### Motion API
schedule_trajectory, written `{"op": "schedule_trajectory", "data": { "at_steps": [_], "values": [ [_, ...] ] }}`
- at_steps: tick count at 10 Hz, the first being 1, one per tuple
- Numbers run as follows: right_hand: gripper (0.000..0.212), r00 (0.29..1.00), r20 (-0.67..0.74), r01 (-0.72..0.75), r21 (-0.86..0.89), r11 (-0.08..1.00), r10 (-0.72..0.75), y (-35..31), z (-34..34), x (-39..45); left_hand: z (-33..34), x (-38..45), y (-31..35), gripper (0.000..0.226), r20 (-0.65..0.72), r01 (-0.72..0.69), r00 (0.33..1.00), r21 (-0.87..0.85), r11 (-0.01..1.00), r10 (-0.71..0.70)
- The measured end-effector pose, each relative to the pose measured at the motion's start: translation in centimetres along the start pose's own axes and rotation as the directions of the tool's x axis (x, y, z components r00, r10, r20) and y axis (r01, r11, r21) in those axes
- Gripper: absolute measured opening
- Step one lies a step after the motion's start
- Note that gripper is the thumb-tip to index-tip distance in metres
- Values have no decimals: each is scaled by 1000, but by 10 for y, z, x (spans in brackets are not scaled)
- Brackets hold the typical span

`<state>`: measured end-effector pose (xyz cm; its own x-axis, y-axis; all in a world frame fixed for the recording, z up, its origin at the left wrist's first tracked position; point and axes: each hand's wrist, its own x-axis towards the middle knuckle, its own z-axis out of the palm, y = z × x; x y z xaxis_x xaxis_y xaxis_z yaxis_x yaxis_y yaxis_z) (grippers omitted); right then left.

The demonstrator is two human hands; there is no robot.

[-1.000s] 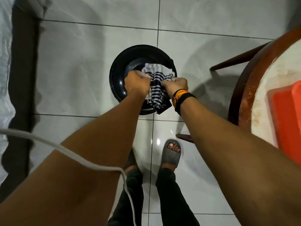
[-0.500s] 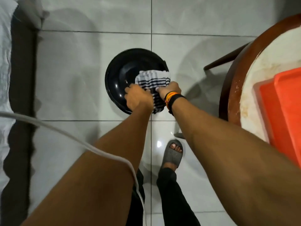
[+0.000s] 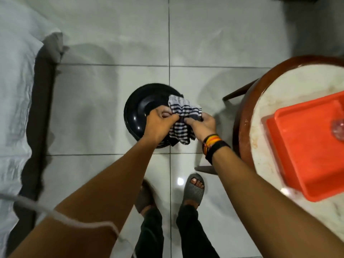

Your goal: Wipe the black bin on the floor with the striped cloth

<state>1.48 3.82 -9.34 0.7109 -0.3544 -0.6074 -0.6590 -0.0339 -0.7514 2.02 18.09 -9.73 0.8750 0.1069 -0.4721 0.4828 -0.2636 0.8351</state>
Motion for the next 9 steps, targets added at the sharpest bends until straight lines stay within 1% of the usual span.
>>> {"op": "schedule_trajectory", "data": {
  "at_steps": [1, 2, 3, 4, 5, 6, 7, 8, 9],
  "values": [
    [19, 994, -57, 96, 34, 995, -94, -38, -64, -40, 20, -39, 56, 12, 50, -16, 999, -90, 996, 20],
    [22, 983, -66, 171, 22, 985, -169, -73, -142, -69, 60, -91, 114, 22, 83, 27, 996, -167, 986, -14],
    [23, 980, -93, 174, -10, 985, -174, -99, -220, -88, 114, -138, 165, 20, 91, 66, 995, -205, 977, -48],
    [24, 984, -121, 125, -58, 990, -131, -98, -285, -82, 173, -168, 192, 24, 138, 135, 985, -243, 961, -103],
    [20, 979, -180, 65, -179, 982, -98, -79, -332, -61, 227, -184, 194, 9, 161, 258, 960, -207, 944, -227],
    [20, 987, -150, 3, -294, 956, -49, -48, -347, -33, 256, -188, 180, 17, 170, 359, 924, -73, 930, -344],
    [23, 997, -69, -54, -417, 907, 28, -16, -344, -11, 261, -188, 170, 29, 195, 380, 901, 73, 922, -387],
    [38, 987, -101, 27, -660, 750, -124, -11, -332, -13, 252, -190, 179, 27, 163, 77, 978, 299, 951, -130],
    [59, 895, -113, 162, -818, 551, -431, -10, -311, -36, 235, -182, 181, 50, 217, -314, 947, 461, 830, 238]
  ]
}}
